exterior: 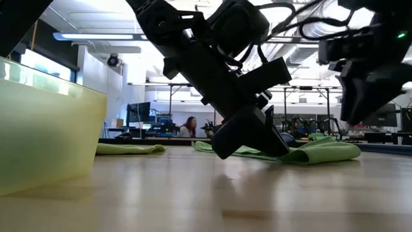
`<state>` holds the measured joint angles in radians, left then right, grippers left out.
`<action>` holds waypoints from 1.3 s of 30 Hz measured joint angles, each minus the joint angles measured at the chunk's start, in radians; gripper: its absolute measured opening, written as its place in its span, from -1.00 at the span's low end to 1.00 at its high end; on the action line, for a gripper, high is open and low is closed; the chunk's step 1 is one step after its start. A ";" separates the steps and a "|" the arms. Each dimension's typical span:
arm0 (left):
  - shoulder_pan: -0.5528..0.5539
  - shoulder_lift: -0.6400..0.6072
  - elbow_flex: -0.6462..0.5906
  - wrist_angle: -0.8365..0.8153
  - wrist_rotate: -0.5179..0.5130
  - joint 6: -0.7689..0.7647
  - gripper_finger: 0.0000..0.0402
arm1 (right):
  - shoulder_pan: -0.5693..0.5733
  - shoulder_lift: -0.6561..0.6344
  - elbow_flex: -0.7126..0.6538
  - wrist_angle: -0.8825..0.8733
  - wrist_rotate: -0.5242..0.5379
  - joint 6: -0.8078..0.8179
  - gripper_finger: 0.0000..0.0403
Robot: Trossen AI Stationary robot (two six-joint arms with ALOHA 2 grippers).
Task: Roll microfiber towels into tight, uniform cylinder then place into a basket
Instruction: Roll the green microfiber towel
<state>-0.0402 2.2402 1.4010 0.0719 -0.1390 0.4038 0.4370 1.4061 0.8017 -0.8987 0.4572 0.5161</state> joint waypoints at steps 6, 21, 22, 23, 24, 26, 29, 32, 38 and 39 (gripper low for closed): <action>0.000 0.000 0.000 0.000 0.000 0.000 -1.00 | 0.050 0.020 0.000 0.121 -0.058 -0.287 -0.43; -0.002 0.000 0.000 0.000 -0.001 -0.008 -1.00 | -0.099 0.041 0.000 0.114 -0.201 -0.416 -0.17; -0.002 0.000 0.000 0.000 -0.001 -0.008 -1.00 | -0.111 0.041 -0.008 0.130 -0.200 -0.436 -0.16; -0.002 0.000 0.000 0.000 -0.001 -0.007 -1.00 | -0.123 0.041 -0.025 0.154 -0.203 -0.451 -0.16; -0.002 0.000 0.000 0.000 -0.001 -0.008 -1.00 | -0.133 0.041 -0.049 0.178 -0.212 -0.468 -0.15; -0.002 0.000 0.000 0.000 -0.001 -0.008 -1.00 | -0.153 0.041 -0.102 0.230 -0.247 -0.485 -0.15; -0.002 0.000 0.000 0.000 -0.001 -0.008 -1.00 | -0.172 0.040 -0.163 0.294 -0.260 -0.470 -0.15; -0.002 0.000 0.000 0.000 -0.002 -0.008 -1.00 | -0.179 0.035 -0.201 0.340 -0.265 -0.470 -0.15; -0.014 -0.002 0.000 -0.001 -0.021 -0.005 -1.00 | -0.180 0.034 -0.221 0.360 -0.270 -0.461 -0.18; -0.020 -0.006 0.000 -0.008 -0.038 -0.001 -1.00 | -0.180 0.034 -0.222 0.362 -0.272 -0.446 -0.21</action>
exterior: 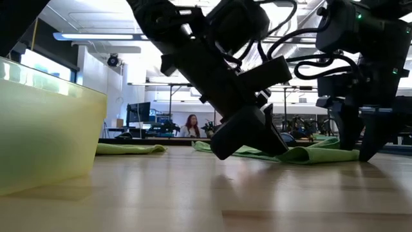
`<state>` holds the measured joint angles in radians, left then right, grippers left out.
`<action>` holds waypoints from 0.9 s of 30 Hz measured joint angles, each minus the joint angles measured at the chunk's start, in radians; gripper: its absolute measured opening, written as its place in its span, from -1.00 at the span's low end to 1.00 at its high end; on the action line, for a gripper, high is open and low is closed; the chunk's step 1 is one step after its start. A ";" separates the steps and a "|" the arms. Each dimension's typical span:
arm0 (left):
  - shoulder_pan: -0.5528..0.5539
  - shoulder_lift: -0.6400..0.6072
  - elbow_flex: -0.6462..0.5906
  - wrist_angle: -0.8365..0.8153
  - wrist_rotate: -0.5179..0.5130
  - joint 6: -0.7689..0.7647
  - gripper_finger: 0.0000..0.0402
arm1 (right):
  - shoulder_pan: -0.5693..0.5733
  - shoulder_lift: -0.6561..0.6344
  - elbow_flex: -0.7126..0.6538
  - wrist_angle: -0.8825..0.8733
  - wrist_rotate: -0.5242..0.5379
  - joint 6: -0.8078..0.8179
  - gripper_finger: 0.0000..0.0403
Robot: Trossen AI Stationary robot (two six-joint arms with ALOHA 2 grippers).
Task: Roll microfiber towels into tight, uniform cylinder then place into a basket
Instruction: Roll the green microfiber towel
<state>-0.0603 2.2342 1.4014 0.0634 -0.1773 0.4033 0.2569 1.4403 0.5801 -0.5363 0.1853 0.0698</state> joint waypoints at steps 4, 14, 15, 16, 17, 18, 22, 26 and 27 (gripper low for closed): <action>-0.021 -0.018 0.000 -0.044 -0.109 0.000 -0.99 | 0.000 0.001 -0.003 0.012 -0.013 0.064 -0.36; -0.069 -0.118 0.000 -0.101 -0.245 -0.008 -0.77 | -0.001 0.005 -0.005 0.053 -0.037 0.269 -0.95; -0.073 -0.125 0.001 -0.100 -0.247 -0.008 -0.74 | -0.001 0.005 -0.005 0.059 -0.037 0.293 -0.97; -0.076 -0.130 0.001 -0.102 -0.250 -0.008 -0.70 | -0.002 0.006 -0.006 0.072 -0.038 0.321 -0.97; -0.080 -0.131 0.001 -0.102 -0.250 -0.009 -0.66 | -0.005 0.007 -0.006 0.089 -0.042 0.351 -0.96; -0.081 -0.131 0.001 -0.103 -0.250 -0.017 -0.61 | -0.011 0.008 -0.006 0.112 -0.056 0.378 -0.95; -0.086 -0.131 0.001 -0.107 -0.206 -0.084 -0.45 | -0.044 0.009 -0.007 0.201 -0.153 0.454 -0.96; -0.091 -0.131 0.001 -0.132 -0.173 -0.144 -0.30 | -0.089 0.011 -0.008 0.273 -0.232 0.504 -0.99; -0.093 -0.131 0.001 -0.136 -0.167 -0.158 -0.27 | -0.102 0.011 -0.009 0.288 -0.247 0.516 -0.99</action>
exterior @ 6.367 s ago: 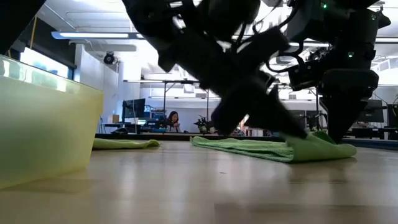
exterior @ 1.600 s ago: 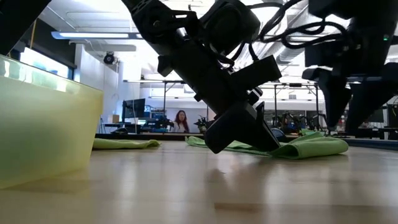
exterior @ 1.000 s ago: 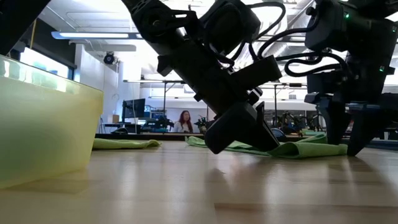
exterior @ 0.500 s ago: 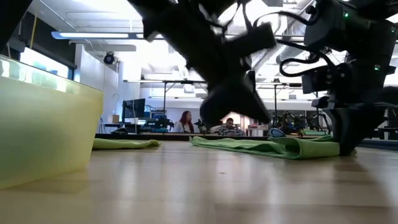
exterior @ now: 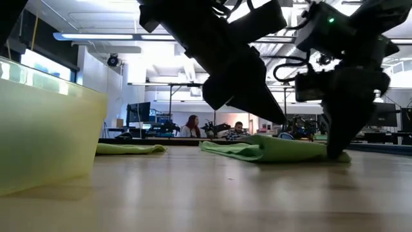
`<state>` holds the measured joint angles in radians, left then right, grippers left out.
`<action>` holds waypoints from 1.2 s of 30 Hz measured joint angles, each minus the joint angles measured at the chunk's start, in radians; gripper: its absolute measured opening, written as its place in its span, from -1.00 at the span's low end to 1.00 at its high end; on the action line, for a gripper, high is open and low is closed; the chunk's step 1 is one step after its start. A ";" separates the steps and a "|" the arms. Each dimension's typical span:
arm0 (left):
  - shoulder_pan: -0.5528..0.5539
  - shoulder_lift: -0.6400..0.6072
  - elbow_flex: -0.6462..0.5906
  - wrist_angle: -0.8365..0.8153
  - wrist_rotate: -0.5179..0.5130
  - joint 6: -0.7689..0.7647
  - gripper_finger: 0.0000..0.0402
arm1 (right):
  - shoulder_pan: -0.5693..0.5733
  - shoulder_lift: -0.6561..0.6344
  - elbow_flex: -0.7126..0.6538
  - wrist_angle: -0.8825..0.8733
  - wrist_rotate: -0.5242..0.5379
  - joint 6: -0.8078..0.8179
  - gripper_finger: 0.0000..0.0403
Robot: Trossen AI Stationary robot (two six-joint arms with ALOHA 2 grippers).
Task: Roll microfiber towels into tight, uniform cylinder then place into a basket
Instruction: Roll the green microfiber towel
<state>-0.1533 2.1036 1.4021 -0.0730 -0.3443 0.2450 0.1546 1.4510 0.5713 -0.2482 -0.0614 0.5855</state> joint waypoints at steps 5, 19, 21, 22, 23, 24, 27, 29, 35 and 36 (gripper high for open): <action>-0.006 0.014 0.001 -0.018 0.009 -0.093 -0.16 | -0.053 0.001 -0.001 0.051 -0.057 0.040 -0.99; -0.005 0.061 0.000 -0.065 -0.122 -0.253 -0.17 | -0.078 -0.001 0.001 0.058 -0.132 0.035 -1.00; -0.004 0.061 0.000 -0.068 -0.120 -0.265 -0.23 | -0.078 -0.002 0.002 0.061 -0.152 0.019 -1.00; -0.004 0.061 0.000 -0.074 -0.114 -0.269 -0.27 | -0.078 -0.002 0.002 0.065 -0.160 0.013 -1.00; -0.004 0.061 0.000 -0.079 -0.107 -0.272 -0.32 | -0.078 -0.002 0.002 0.066 -0.168 0.010 -1.00; -0.004 0.061 0.000 -0.085 -0.100 -0.278 -0.37 | -0.078 -0.002 0.002 0.067 -0.175 0.009 -1.00; -0.002 0.061 0.000 -0.103 -0.062 -0.304 -0.55 | -0.078 -0.002 0.002 0.066 -0.186 -0.019 -1.00; 0.003 0.061 0.000 -0.106 -0.011 -0.326 -0.69 | -0.078 -0.003 0.002 0.067 -0.214 -0.044 -1.00; 0.034 0.060 0.000 -0.096 0.229 -0.392 -0.96 | -0.077 -0.004 0.003 0.069 -0.320 -0.144 -1.00; 0.040 0.060 0.000 -0.094 0.260 -0.394 -0.96 | -0.077 -0.004 0.003 0.069 -0.342 -0.158 -1.00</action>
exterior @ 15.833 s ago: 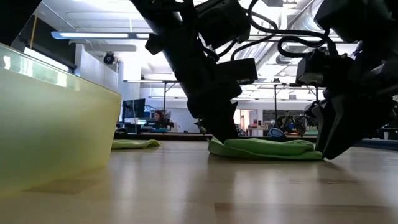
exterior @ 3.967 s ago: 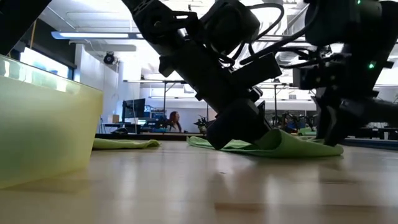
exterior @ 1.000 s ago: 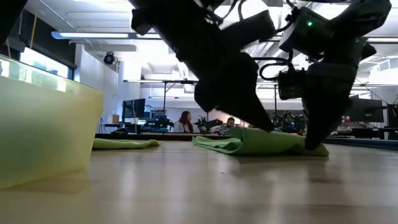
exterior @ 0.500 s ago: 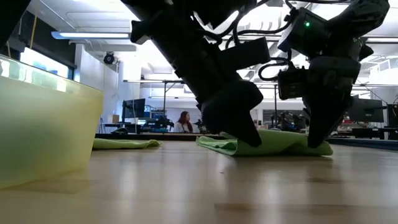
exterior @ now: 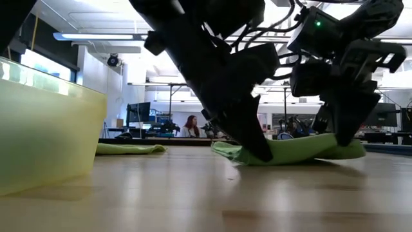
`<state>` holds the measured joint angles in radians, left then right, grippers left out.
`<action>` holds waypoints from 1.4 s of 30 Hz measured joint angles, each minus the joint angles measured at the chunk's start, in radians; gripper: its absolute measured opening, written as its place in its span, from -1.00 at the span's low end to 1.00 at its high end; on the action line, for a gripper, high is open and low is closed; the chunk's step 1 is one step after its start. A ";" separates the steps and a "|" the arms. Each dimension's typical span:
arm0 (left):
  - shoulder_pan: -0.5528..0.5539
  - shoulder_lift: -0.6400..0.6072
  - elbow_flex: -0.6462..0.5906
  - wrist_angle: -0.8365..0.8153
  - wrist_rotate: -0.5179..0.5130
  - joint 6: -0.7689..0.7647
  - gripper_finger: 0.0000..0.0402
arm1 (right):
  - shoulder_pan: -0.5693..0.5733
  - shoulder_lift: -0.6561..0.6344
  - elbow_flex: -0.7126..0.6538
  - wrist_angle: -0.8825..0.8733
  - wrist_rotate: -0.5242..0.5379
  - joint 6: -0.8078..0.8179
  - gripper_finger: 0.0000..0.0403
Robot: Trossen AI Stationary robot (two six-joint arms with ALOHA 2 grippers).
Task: Roll microfiber towels into tight, uniform cylinder then place into a basket
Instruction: Roll the green microfiber towel
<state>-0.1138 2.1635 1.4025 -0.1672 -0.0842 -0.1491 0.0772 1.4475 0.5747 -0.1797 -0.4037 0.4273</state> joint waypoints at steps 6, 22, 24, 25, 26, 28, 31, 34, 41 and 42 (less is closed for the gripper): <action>0.040 0.000 0.001 0.009 0.168 -0.060 -0.98 | 0.000 0.000 0.001 0.004 -0.151 -0.028 -1.00; 0.075 -0.010 0.002 -0.059 0.391 -0.371 -0.99 | 0.002 0.000 0.003 0.009 -0.002 -0.083 -1.00; 0.076 -0.010 0.003 -0.088 0.350 -0.393 -0.99 | 0.002 0.007 0.003 0.013 0.033 -0.099 -1.00; 0.078 -0.010 0.003 -0.098 0.335 -0.399 -0.99 | 0.002 0.010 0.003 0.014 0.050 -0.111 -1.00; 0.082 -0.011 0.004 -0.111 0.324 -0.405 -0.99 | 0.002 0.018 0.003 0.020 0.062 -0.122 -1.00; 0.083 -0.012 0.004 -0.118 0.319 -0.408 -0.99 | 0.002 0.030 0.003 0.020 0.072 -0.147 -1.00; 0.084 -0.011 0.001 -0.102 0.387 -0.408 -0.99 | 0.002 0.044 0.003 0.025 0.043 -0.156 -1.00; 0.085 -0.023 0.000 -0.084 0.485 -0.408 -0.99 | 0.002 0.044 0.003 0.049 -0.040 -0.153 -1.00; 0.089 -0.024 0.000 -0.097 0.558 -0.424 -0.99 | 0.002 0.045 0.000 0.136 -0.170 -0.114 -1.00; 0.095 -0.024 0.000 -0.112 0.539 -0.424 -0.99 | 0.002 0.045 0.001 0.134 -0.164 -0.115 -1.00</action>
<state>-0.0191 2.1395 1.4025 -0.2791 0.4547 -0.5728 0.0795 1.4925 0.5755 -0.0459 -0.5673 0.3123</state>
